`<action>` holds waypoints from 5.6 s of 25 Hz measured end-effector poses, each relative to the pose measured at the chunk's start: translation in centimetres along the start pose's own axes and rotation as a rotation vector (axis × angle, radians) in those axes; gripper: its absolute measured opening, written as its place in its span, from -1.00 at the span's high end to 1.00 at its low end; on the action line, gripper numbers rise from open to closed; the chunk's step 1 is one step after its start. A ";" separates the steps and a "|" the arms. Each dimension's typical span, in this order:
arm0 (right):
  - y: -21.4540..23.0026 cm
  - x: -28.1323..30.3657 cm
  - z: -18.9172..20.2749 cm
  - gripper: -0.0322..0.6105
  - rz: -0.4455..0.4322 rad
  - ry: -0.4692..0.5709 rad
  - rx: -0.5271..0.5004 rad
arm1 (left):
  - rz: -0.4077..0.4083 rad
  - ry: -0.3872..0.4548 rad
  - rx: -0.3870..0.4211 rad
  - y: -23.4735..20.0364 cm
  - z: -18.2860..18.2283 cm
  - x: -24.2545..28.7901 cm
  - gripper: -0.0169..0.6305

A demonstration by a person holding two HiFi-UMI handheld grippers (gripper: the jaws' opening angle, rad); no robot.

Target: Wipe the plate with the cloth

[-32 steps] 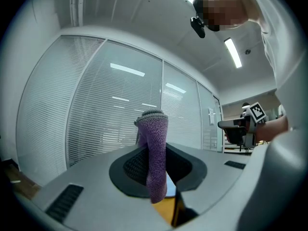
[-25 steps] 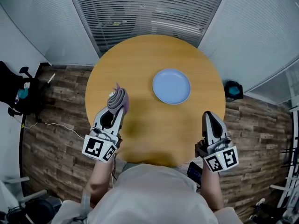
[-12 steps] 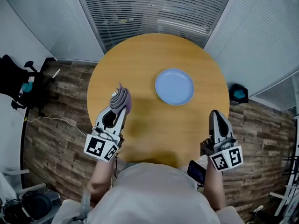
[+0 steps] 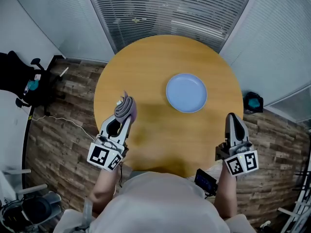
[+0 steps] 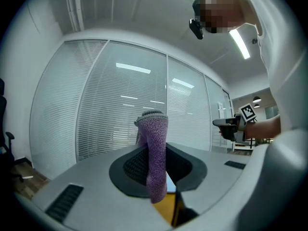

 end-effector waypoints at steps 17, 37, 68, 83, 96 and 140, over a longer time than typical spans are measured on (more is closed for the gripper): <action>3.9 6.8 3.3 0.84 -0.052 -0.097 0.066 | -0.037 -0.042 -0.019 -1.0 1.2 4.3 0.73; 11.3 12.4 10.8 0.83 0.029 -0.238 0.140 | 0.006 -0.103 -0.033 -1.4 5.0 12.9 0.73; 17.1 19.8 30.9 0.26 0.042 -0.830 0.382 | -0.010 -0.175 -0.031 -3.3 8.5 14.6 0.73; 17.7 20.6 31.9 0.33 0.065 -0.910 0.490 | -0.012 -0.203 -0.047 -3.5 9.8 14.1 0.73; 15.5 20.3 32.0 0.79 -0.004 -0.882 0.615 | -0.034 -0.196 -0.046 -3.2 9.4 14.0 0.73; -5.4 12.3 23.5 0.78 -0.423 -0.872 0.636 | -0.001 -0.192 0.163 -1.1 5.3 5.7 0.73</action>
Point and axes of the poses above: the fingertips, and each gripper's own axes: x forward along the fingers, y to its right, z out of its underside, the point moved 3 cm from there along -x, backward along the fingers, and after that the axes turned 5 degrees about -y, right-handed, at the moved point
